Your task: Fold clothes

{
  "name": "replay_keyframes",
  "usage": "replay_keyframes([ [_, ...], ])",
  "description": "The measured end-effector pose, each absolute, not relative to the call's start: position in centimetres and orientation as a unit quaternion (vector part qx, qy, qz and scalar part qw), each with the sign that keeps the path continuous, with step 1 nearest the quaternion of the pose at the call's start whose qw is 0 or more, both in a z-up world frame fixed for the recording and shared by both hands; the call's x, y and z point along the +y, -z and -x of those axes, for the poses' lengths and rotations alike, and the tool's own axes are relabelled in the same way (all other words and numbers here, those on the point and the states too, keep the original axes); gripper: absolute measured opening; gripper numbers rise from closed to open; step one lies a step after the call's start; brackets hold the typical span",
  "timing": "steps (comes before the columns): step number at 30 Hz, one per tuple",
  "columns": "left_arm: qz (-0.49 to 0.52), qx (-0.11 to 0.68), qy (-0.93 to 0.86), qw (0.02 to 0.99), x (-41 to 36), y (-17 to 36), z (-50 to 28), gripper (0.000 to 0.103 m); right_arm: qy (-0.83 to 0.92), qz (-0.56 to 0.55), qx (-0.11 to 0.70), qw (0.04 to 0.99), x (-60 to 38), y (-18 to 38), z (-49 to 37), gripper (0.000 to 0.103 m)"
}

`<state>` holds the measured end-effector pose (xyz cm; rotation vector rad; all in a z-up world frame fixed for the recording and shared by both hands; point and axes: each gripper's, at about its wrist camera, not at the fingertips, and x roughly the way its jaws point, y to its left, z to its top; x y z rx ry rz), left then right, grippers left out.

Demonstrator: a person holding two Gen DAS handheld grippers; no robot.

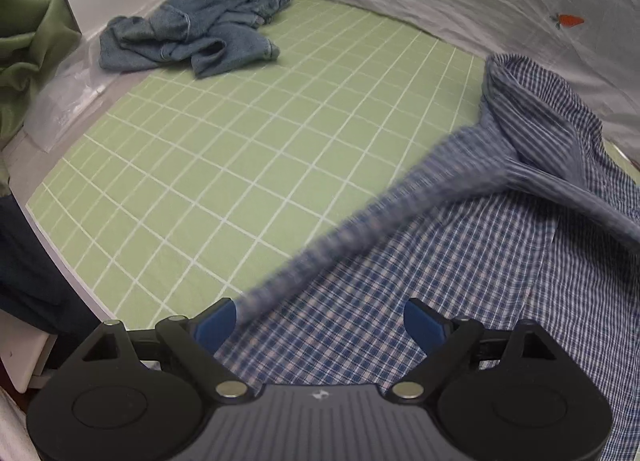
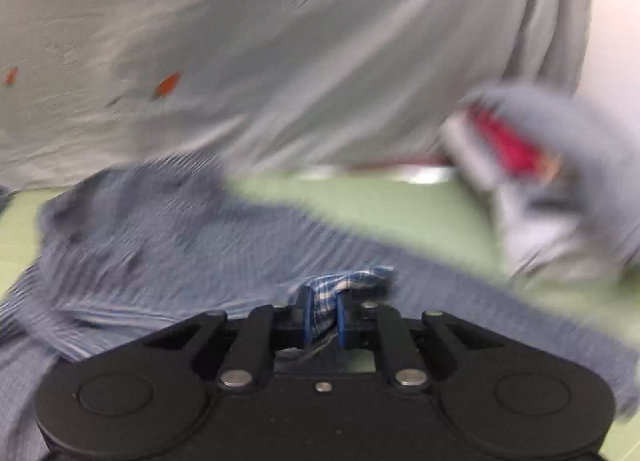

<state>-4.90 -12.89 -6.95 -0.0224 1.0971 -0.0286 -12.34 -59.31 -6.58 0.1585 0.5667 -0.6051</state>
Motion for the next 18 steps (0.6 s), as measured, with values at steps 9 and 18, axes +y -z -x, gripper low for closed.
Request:
replay_keyframes([
  [9, 0.012, 0.511, -0.005, 0.859, -9.1, 6.4, 4.6, 0.096, 0.388, -0.134, 0.251, 0.877, -59.9, 7.3, 15.0, 0.091],
  [18, -0.009, 0.506, 0.088, 0.858, -4.0, 8.4, 1.0, 0.097, 0.336, -0.179, 0.279, 0.881, -43.3, 9.8, 14.0, 0.103],
])
